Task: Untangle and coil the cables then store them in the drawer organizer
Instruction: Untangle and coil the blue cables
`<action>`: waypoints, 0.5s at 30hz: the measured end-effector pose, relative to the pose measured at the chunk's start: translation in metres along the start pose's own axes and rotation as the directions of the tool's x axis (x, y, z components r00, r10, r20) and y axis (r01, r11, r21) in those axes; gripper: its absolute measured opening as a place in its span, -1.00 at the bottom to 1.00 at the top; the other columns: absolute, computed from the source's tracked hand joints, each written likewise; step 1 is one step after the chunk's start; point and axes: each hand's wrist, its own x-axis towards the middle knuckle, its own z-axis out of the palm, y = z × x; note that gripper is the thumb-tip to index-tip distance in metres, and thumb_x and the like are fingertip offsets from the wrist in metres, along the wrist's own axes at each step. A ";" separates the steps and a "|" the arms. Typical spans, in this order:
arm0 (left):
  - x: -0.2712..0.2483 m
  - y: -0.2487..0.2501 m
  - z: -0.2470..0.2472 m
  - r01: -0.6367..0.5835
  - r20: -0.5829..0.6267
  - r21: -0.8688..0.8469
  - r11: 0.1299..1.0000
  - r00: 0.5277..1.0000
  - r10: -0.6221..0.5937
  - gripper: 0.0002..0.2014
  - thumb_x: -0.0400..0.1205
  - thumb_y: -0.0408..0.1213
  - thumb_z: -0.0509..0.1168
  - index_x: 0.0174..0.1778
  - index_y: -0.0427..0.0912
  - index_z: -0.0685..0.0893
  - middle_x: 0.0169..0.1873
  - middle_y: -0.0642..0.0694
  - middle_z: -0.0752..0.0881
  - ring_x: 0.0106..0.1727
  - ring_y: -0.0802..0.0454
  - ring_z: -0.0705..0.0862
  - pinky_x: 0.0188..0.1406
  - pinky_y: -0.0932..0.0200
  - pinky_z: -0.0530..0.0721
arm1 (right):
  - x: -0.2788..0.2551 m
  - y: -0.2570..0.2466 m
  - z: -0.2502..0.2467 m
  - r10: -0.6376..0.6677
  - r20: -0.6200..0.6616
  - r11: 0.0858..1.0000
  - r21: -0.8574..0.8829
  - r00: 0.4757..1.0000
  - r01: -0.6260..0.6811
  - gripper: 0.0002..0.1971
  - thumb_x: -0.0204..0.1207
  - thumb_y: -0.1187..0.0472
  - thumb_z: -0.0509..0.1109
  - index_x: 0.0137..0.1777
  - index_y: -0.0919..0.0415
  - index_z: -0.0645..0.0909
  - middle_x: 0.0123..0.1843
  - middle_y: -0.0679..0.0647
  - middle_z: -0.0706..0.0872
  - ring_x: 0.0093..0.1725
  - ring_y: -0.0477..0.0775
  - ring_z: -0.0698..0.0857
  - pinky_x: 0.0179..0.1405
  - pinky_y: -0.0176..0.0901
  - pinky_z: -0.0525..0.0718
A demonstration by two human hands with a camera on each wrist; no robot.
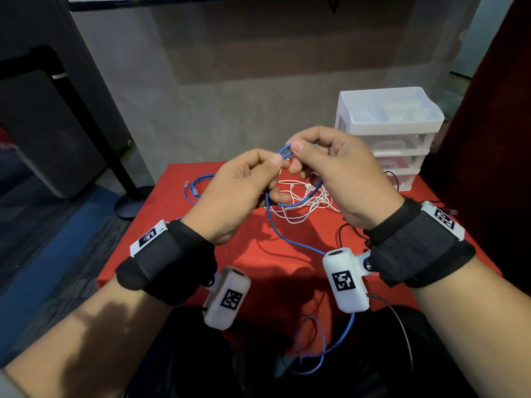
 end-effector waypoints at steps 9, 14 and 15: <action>0.002 -0.003 -0.004 -0.086 -0.159 0.183 0.979 0.981 0.115 -0.70 0.68 -0.15 0.45 -0.22 -0.32 0.65 -0.55 -0.10 0.63 -0.58 0.00 0.65 -0.44 0.10 0.69 | -0.001 0.001 0.003 0.043 -0.002 0.991 0.124 0.999 -0.043 -0.90 0.71 0.33 0.40 0.17 0.30 0.63 -0.25 0.13 0.74 -0.43 0.02 0.68 -0.53 -0.18 0.61; 0.001 0.000 -0.004 -0.001 -0.066 0.108 0.994 0.998 0.008 -0.63 0.77 -0.04 0.28 -0.11 -0.32 0.64 -0.57 -0.07 0.51 -0.59 0.04 0.56 -0.42 0.05 0.74 | 0.000 0.002 0.002 -0.001 0.008 0.995 0.096 1.000 0.001 -0.82 0.71 0.38 0.38 0.27 0.34 0.58 -0.24 0.16 0.70 -0.46 0.04 0.63 -0.52 -0.15 0.61; 0.001 0.002 -0.004 0.039 -0.026 0.067 0.997 0.999 -0.037 -0.67 0.79 -0.04 0.23 -0.09 -0.25 0.65 -0.55 -0.07 0.48 -0.58 0.05 0.54 -0.40 0.10 0.72 | 0.001 0.002 0.002 -0.002 0.008 0.996 0.089 1.000 0.002 -0.79 0.71 0.37 0.39 0.30 0.31 0.57 -0.24 0.15 0.71 -0.45 0.04 0.61 -0.50 -0.15 0.61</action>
